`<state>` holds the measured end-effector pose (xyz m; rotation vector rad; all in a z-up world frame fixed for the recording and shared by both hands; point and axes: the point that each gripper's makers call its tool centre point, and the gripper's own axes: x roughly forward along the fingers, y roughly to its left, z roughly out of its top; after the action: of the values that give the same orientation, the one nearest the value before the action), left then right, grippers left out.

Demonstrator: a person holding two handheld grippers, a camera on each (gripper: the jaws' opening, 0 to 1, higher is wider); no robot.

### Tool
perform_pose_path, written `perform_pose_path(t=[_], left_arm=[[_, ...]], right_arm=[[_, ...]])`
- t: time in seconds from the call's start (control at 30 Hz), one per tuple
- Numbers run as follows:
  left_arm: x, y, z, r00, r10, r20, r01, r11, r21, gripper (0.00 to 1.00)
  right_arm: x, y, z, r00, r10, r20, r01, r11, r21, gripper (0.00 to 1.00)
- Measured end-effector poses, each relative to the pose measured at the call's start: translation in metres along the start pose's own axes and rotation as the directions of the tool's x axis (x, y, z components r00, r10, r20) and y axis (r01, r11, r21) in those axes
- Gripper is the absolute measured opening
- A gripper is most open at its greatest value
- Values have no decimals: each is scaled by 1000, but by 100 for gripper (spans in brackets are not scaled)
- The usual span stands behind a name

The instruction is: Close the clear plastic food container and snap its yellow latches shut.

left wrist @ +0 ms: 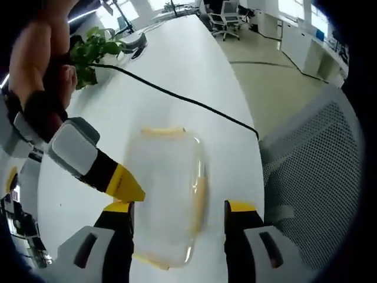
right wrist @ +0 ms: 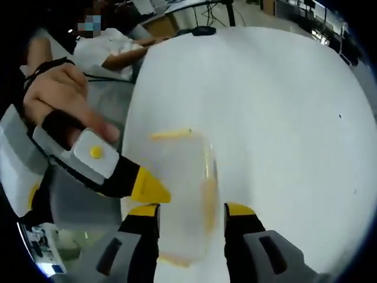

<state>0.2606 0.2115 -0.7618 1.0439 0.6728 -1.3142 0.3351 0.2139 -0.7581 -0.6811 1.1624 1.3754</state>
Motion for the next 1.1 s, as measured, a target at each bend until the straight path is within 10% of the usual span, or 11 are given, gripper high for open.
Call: perform_pose_path(t=[1.1], left_arm=[[-10, 24, -27, 995, -101, 2, 101, 993, -65, 75]], right_arm=[[-7, 10, -30, 993, -110, 34, 109, 994, 26, 63]])
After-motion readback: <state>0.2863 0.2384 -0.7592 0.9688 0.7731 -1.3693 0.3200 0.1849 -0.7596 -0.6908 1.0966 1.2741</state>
